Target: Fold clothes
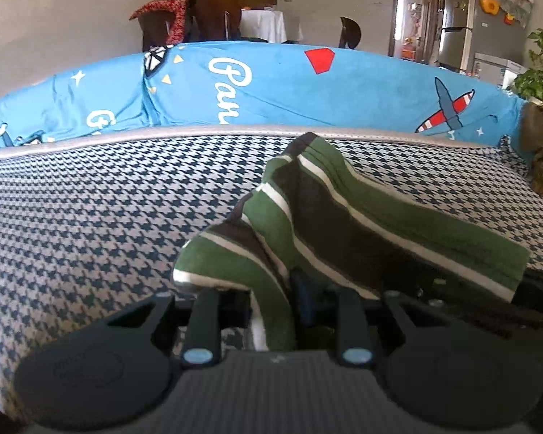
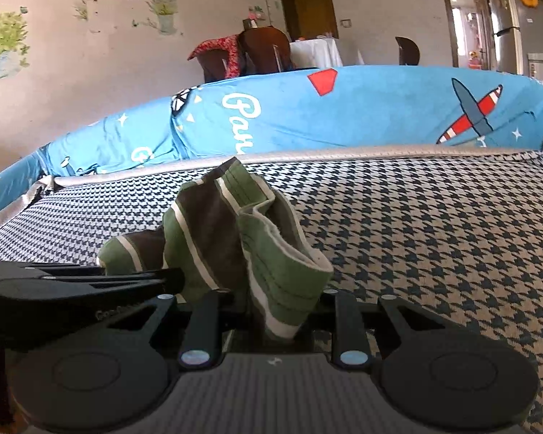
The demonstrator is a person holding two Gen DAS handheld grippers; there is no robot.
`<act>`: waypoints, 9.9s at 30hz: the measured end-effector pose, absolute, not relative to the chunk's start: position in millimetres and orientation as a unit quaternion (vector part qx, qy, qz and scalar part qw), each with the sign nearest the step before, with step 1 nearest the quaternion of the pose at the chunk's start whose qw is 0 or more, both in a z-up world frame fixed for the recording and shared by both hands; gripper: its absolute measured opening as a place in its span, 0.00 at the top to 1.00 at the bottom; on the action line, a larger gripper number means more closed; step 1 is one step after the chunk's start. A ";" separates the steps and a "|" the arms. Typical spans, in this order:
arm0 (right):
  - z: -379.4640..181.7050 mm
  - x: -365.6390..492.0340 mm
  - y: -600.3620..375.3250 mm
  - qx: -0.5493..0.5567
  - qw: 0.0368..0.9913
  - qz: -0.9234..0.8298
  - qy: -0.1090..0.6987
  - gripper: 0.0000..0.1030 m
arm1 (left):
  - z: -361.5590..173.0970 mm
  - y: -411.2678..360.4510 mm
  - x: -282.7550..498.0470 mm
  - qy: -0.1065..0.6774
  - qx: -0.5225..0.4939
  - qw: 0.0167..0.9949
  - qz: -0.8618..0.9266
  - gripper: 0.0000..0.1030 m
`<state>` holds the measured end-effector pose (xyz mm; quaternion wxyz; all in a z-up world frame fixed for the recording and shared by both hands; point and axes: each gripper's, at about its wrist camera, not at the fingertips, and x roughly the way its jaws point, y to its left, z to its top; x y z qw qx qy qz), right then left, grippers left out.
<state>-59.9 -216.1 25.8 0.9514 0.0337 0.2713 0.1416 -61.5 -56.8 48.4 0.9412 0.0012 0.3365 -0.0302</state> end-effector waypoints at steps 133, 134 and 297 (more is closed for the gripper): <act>51.4 50.2 -145.0 0.138 0.931 0.218 0.257 0.77 | 71.7 13.8 54.7 0.312 0.070 0.945 0.061 0.78; 48.9 55.2 -143.3 0.141 0.930 0.216 0.260 0.77 | 68.3 15.5 61.0 0.315 0.073 0.944 0.059 0.78; 31.4 33.7 -144.0 -0.034 0.894 0.160 0.418 0.18 | 20.3 23.1 -3.3 0.461 -0.019 0.881 0.107 0.00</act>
